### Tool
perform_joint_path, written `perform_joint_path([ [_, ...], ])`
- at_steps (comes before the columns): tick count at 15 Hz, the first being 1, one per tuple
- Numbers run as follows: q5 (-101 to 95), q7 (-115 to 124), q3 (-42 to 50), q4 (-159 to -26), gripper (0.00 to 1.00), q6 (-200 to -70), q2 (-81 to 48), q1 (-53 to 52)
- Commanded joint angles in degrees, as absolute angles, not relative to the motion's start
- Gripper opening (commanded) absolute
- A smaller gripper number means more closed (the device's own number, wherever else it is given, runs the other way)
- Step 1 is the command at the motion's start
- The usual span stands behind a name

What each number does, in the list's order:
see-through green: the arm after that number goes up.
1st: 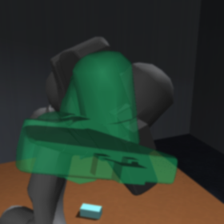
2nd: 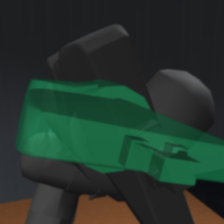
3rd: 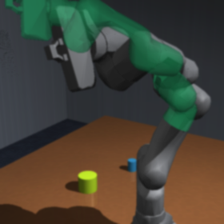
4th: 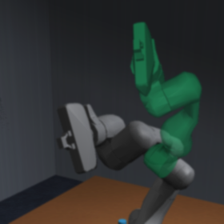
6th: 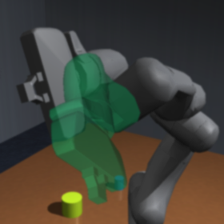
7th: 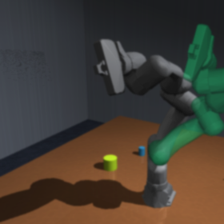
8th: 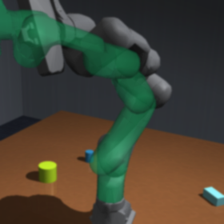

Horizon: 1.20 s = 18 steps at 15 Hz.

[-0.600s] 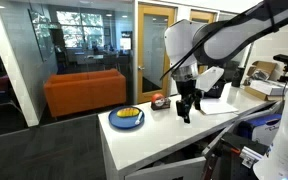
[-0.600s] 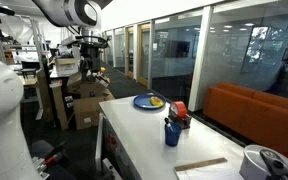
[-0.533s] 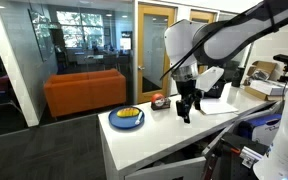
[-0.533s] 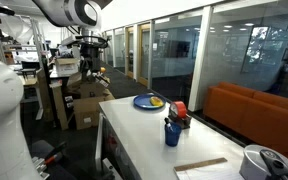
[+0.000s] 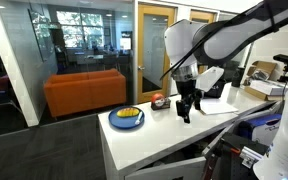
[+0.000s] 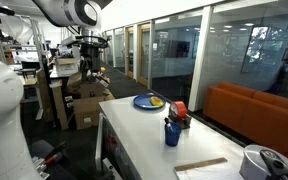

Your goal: Take out the marker from the dark blue cup

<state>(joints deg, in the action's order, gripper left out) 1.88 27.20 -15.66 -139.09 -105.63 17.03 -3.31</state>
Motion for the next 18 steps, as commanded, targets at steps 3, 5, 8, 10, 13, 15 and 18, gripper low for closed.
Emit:
perform_joint_path([
  [3, 1.6, 27.5, -14.5, -139.0, 1.00, -105.5, 16.9, -4.5],
  [5, 1.6, 27.5, -14.5, -139.0, 1.00, -105.5, 16.9, -4.5],
  [8, 1.6, 27.5, -14.5, -139.0, 1.00, -105.5, 16.9, -4.5],
  [10, 1.6, 27.5, -14.5, -139.0, 1.00, -105.5, 16.9, -4.5],
  [13, 1.6, 27.5, -14.5, -139.0, 1.00, -105.5, 16.9, -4.5],
  [15, 2.1, 26.8, -14.2, -138.0, 1.00, -105.4, 16.0, -4.5],
  [18, 1.7, 28.0, -13.6, -133.1, 1.00, -105.5, 12.0, -3.7],
])
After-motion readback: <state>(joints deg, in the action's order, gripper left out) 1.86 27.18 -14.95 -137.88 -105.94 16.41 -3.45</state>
